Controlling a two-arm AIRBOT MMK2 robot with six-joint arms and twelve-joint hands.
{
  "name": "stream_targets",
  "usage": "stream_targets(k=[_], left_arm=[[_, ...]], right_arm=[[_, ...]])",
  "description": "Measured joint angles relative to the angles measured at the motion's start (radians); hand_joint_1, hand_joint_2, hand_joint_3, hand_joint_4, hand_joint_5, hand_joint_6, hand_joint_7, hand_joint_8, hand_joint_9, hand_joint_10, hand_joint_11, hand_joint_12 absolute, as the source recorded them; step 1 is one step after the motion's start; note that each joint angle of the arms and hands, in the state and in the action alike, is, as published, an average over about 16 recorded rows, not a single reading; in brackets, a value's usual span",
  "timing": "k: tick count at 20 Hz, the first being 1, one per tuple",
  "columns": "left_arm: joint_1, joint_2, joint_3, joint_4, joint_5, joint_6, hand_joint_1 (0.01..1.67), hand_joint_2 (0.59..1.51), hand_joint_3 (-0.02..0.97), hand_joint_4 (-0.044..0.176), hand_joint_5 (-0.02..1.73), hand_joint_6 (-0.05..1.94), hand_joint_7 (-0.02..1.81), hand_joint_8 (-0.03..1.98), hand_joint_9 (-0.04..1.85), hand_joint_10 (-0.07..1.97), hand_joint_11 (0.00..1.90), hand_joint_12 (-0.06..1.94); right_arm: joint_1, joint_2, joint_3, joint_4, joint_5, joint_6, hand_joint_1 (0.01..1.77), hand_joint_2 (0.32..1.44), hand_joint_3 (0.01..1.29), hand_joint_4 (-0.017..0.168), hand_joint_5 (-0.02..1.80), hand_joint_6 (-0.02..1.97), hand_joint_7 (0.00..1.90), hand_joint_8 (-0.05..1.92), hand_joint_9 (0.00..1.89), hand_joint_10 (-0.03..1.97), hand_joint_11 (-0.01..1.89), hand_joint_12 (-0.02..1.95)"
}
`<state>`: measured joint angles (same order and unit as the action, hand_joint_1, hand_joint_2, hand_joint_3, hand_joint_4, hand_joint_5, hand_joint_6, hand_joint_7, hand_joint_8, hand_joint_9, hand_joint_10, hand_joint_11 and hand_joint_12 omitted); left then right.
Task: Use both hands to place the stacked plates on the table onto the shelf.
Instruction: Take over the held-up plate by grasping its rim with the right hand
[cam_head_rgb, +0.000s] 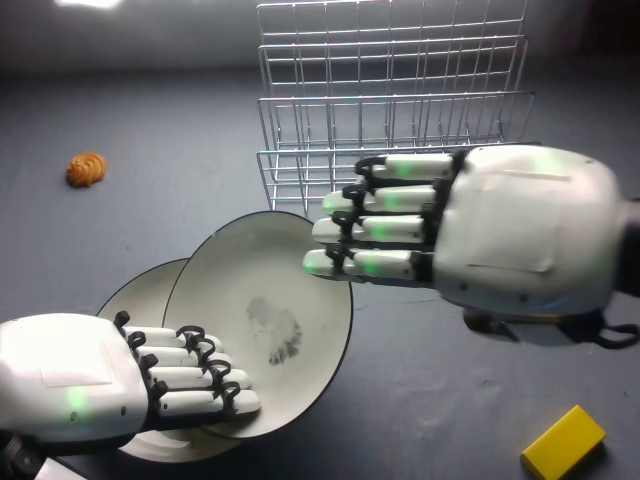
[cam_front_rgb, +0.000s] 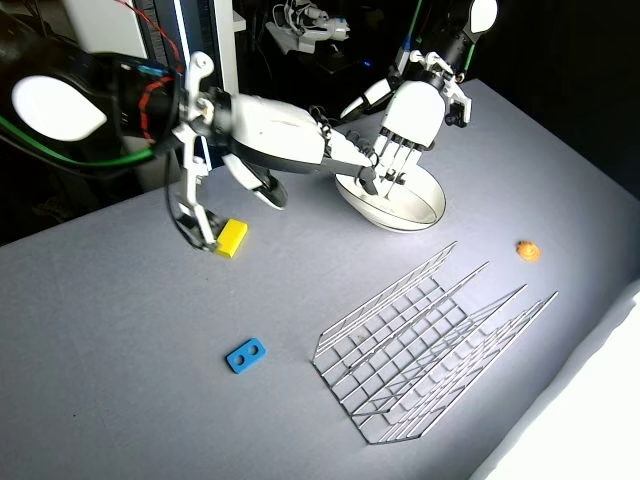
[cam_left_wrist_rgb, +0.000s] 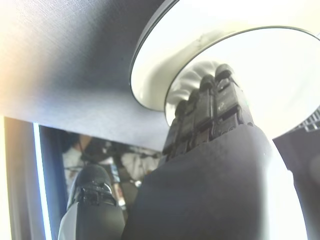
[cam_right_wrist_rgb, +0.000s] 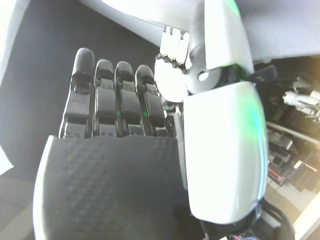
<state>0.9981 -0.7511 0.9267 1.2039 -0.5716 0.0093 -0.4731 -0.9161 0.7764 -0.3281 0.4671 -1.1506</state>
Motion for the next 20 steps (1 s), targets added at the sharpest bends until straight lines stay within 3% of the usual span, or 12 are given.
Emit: stream_targets(k=[10,20], left_arm=[[-0.01,-0.011,-0.005,-0.015,0.003,0.002,0.02,1.062,0.004,-0.008,0.03,-0.02,0.02,-0.01,0.03,0.01,0.03,0.01],[-0.011,-0.017,-0.002,-0.016,-0.003,0.004,0.02,1.07,0.004,-0.008,0.05,-0.02,0.03,-0.01,0.02,-0.01,0.03,0.01]], right_arm=[[0.03,-0.206,0.146,0.017,-0.046,-0.128,1.25,0.98,0.01,0.002,0.27,0.03,0.26,0.01,0.24,0.02,0.01,1.02],[0.045,-0.33,0.231,0.019,-0.113,-0.171,1.16,1.04,0.01,0.002,0.38,0.03,0.39,0.01,0.36,0.03,0.01,1.2]])
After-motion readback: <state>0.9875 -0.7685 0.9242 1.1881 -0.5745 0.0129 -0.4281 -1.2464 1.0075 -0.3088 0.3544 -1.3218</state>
